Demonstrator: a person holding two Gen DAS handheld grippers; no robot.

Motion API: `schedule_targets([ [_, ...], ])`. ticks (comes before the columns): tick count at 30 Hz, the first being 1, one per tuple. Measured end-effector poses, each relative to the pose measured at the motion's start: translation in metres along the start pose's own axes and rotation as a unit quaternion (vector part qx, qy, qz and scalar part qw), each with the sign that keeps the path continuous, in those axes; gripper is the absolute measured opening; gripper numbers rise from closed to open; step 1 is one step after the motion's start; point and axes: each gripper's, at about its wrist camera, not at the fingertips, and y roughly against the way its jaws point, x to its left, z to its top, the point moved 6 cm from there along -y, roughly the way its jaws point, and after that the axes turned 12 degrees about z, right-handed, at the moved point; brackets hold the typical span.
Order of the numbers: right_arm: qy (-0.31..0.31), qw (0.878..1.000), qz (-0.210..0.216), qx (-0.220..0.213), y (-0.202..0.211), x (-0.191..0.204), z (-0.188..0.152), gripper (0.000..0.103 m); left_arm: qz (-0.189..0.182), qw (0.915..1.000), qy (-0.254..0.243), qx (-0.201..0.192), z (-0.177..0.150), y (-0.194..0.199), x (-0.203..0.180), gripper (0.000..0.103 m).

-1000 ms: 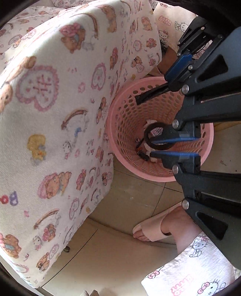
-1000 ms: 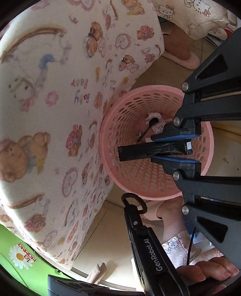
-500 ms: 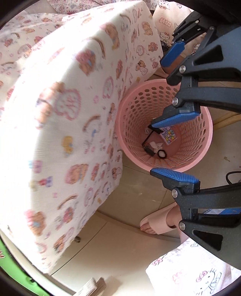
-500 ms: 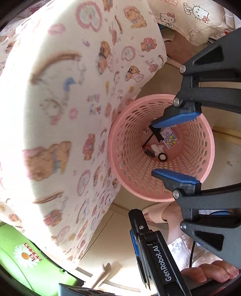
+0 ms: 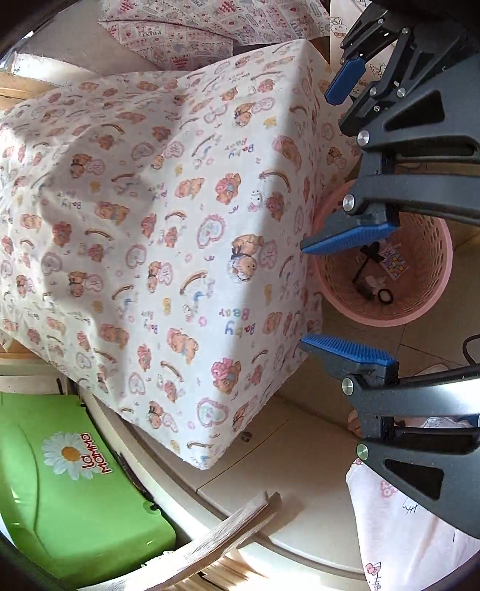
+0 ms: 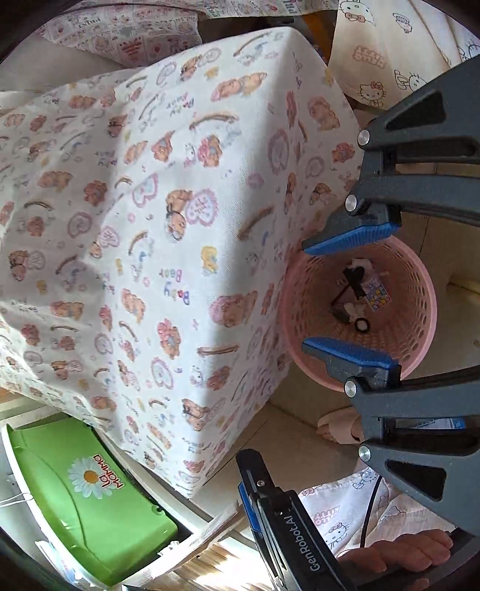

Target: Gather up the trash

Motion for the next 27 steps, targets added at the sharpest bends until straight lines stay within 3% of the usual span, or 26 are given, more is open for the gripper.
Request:
schedule_targets([
  [3,0.005,1.000,-0.007,-0.020,0.015,0.000,0.005,0.050,0.006,0.9998,-0.002,-0.019,0.006,0.011,0.004,0.050],
  [8,0.015,0.999,-0.022,-0.045,0.034,-0.003,0.013,0.054,0.029,0.9982,-0.007,-0.052,0.008,0.025,0.006,0.084],
  [13,0.000,0.998,-0.031,-0.062,0.043,-0.008,0.018,0.088,0.039,0.9965,-0.009,-0.074,0.011,0.031,0.007,0.099],
  [27,0.007,0.995,-0.050,-0.086,0.050,-0.010,0.030,0.089,0.040,0.9928,-0.024,-0.110,0.014,0.043,-0.001,0.101],
])
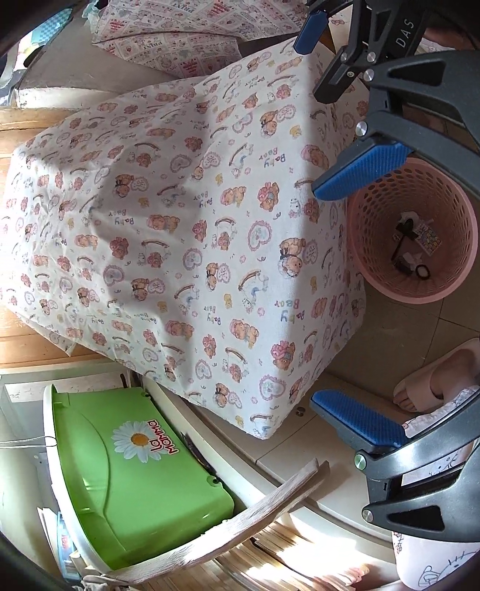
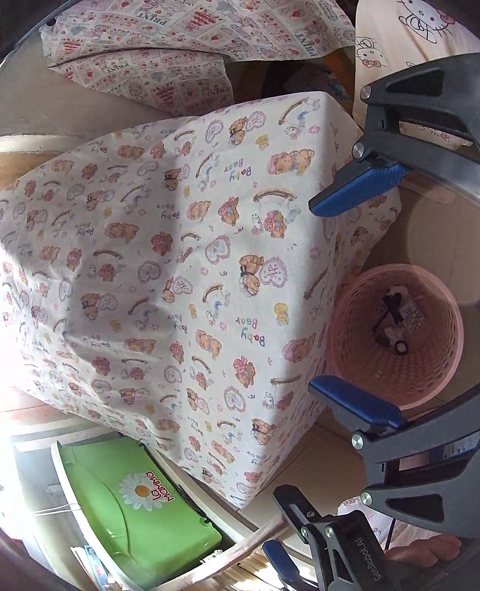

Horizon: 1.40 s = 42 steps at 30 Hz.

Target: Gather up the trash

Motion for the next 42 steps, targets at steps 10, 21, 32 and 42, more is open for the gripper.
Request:
schedule_targets([
  [10,0.009,1.000,0.001,-0.008,0.002,0.005,0.002,0.091,0.006,1.0000,0.004,0.003,0.000,-0.002,0.002,0.101],
  [21,0.013,1.000,0.006,-0.011,0.002,0.008,0.001,0.091,0.005,0.9999,0.010,-0.008,0.001,0.002,0.005,0.101],
  [32,0.013,1.000,0.014,-0.015,0.005,0.011,0.001,0.091,0.004,0.9998,0.013,-0.012,0.004,0.003,0.007,0.101],
  [42,0.020,1.000,0.005,-0.012,0.000,0.014,0.001,0.091,0.011,0.9996,0.025,-0.005,0.002,-0.001,0.012,0.101],
])
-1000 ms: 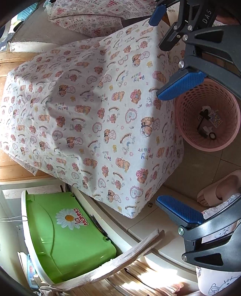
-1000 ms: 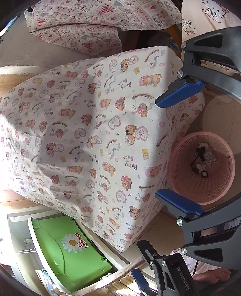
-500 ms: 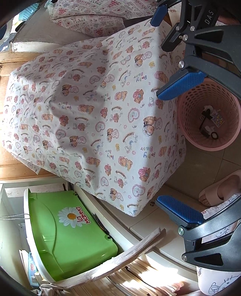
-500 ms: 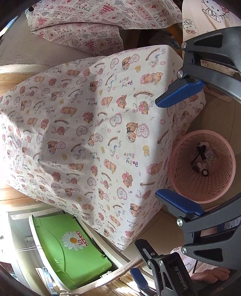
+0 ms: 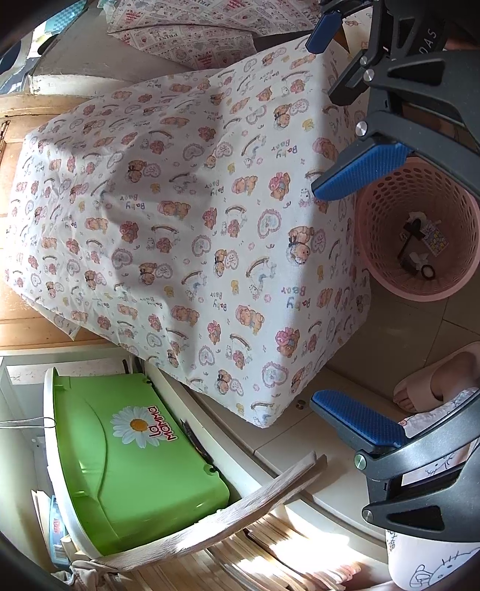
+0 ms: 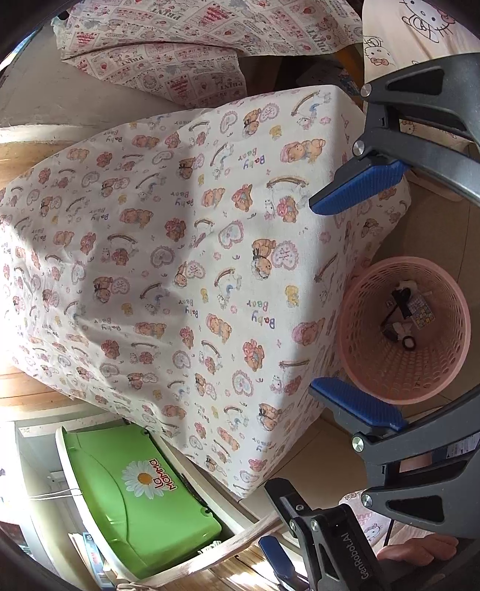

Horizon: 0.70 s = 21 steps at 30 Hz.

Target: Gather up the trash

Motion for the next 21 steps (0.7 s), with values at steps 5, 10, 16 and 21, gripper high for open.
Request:
schedule_targets([
  [5,0.012,1.000,-0.010,-0.001,0.0001,0.0021,-0.0001,0.091,0.019,0.9997,-0.008,-0.016,0.0013,0.0046,0.0006,0.101],
  [10,0.009,1.000,-0.005,-0.001,0.0002,0.0032,0.0001,0.091,0.018,0.9996,-0.008,-0.019,0.0016,0.0061,0.0017,0.101],
  [16,0.003,1.000,-0.001,-0.005,0.0016,0.0025,0.0010,0.091,0.016,0.9997,-0.003,-0.015,0.0020,0.0057,0.0039,0.101],
  [21,0.000,1.000,-0.002,-0.011,0.0051,-0.0003,0.0013,0.091,0.015,0.9997,0.007,-0.015,0.0032,0.0076,0.0080,0.101],
])
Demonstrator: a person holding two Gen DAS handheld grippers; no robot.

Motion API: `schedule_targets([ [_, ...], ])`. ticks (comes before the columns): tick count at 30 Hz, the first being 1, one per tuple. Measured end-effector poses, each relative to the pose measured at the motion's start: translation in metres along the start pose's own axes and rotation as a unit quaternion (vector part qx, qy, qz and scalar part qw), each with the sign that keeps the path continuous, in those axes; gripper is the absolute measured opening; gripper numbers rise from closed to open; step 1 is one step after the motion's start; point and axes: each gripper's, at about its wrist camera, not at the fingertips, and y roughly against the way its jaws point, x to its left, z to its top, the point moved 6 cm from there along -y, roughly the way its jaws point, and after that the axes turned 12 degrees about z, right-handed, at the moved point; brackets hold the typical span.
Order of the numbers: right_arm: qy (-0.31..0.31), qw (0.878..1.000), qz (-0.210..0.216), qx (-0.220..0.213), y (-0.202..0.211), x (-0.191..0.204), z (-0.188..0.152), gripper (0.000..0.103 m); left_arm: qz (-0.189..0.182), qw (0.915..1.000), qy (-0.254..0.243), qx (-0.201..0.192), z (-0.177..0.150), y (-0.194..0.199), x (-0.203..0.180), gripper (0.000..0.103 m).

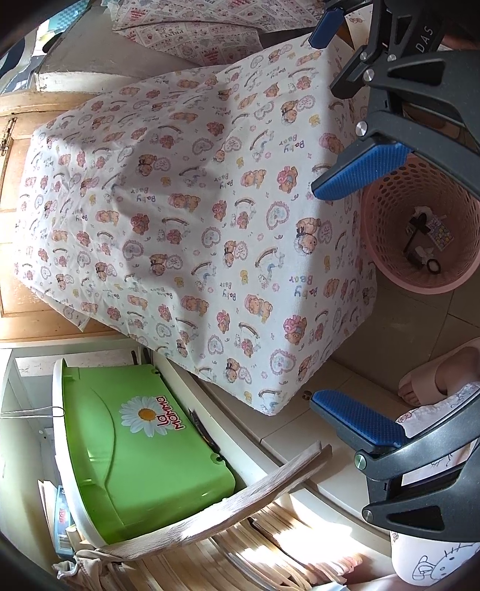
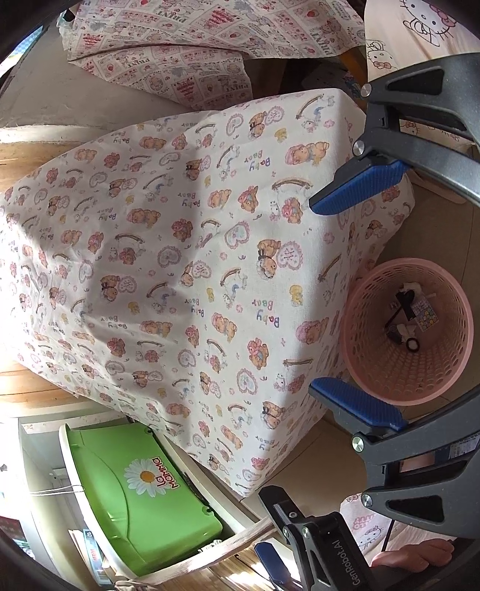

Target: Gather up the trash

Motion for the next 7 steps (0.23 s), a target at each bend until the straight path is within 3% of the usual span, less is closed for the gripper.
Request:
schedule_targets([
  [7,-0.008,1.000,0.011,-0.005,0.0013,0.0009,0.0001,0.091,0.007,0.9999,0.000,-0.010,0.0017,0.0067,0.0021,0.101],
])
